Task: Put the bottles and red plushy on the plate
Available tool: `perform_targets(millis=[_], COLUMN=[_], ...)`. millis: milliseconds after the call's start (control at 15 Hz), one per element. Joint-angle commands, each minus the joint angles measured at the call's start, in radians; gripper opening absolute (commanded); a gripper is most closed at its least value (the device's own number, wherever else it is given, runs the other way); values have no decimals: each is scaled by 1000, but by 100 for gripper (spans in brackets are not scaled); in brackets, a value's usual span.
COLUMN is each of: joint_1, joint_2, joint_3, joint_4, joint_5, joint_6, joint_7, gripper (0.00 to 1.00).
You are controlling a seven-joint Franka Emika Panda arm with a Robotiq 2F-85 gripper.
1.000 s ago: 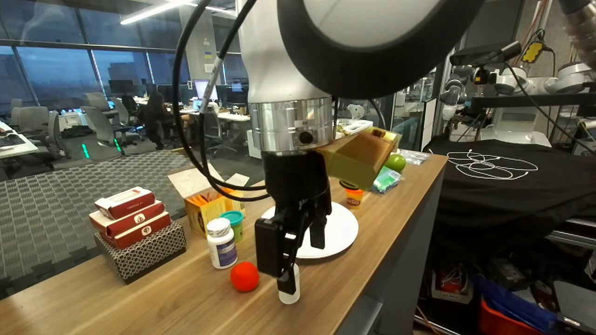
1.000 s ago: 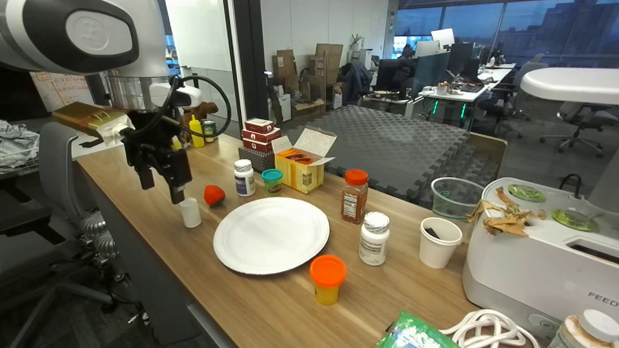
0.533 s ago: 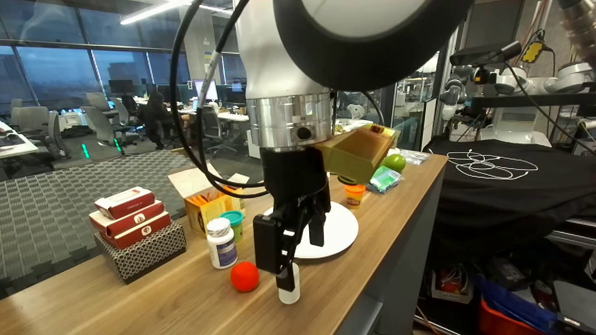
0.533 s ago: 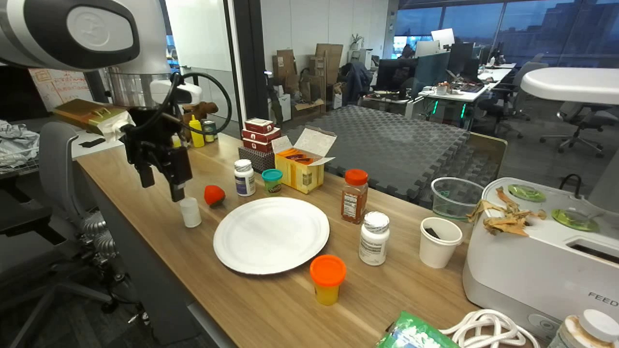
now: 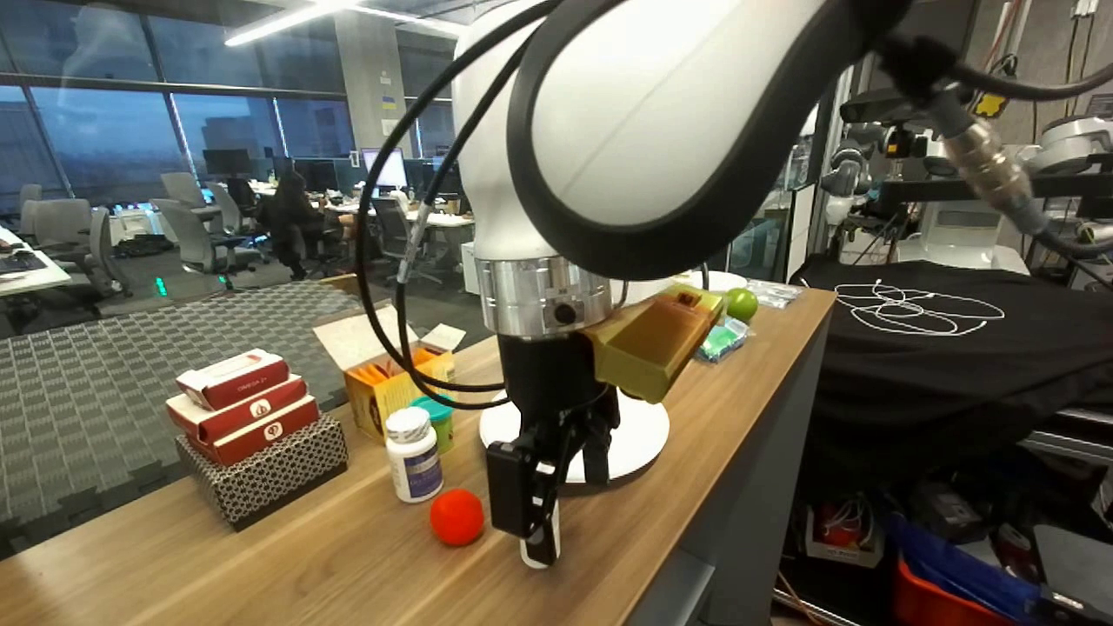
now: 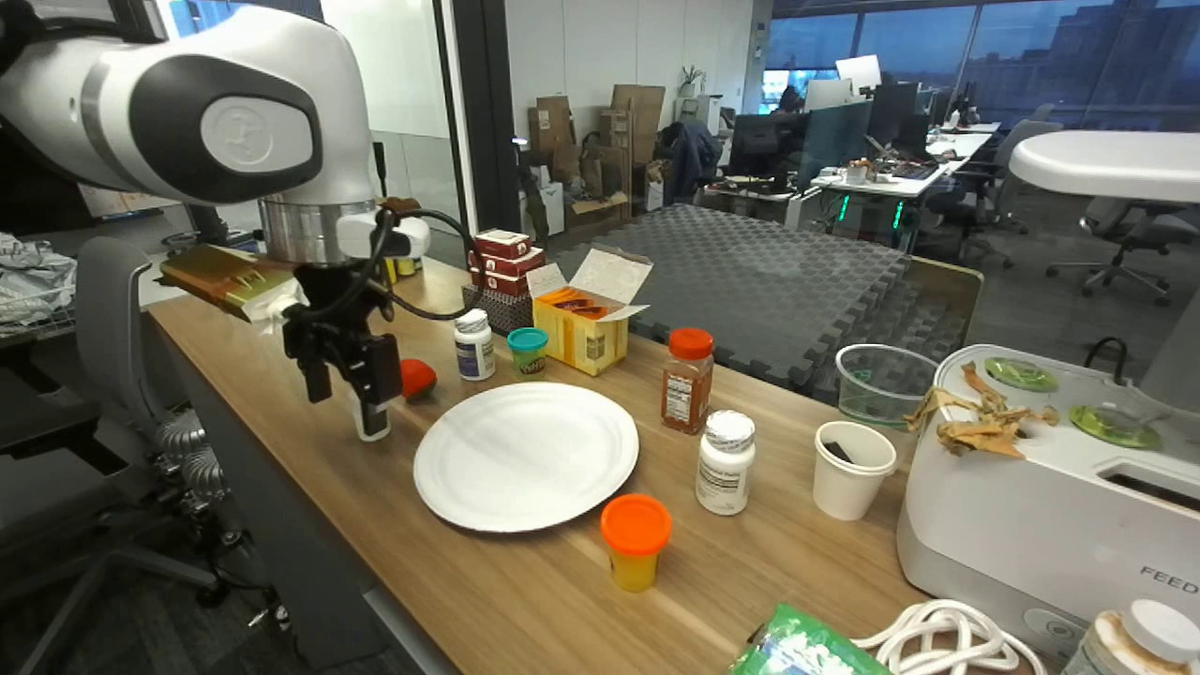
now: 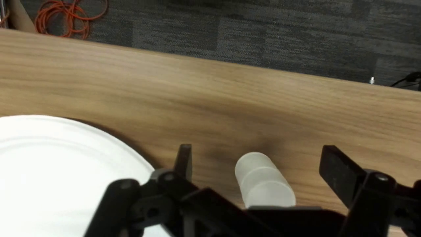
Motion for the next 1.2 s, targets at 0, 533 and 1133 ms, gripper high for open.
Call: perform_targets(millis=[0, 533, 1133], joint_1=[-7, 16, -4], joint_2=[67, 83, -66], joint_3=[-9, -12, -9], joint_4=[83, 90, -59], joint_5=[17, -4, 33], joint_6=[3, 28, 22], joint_7=[-16, 5, 19], gripper=[73, 12, 15])
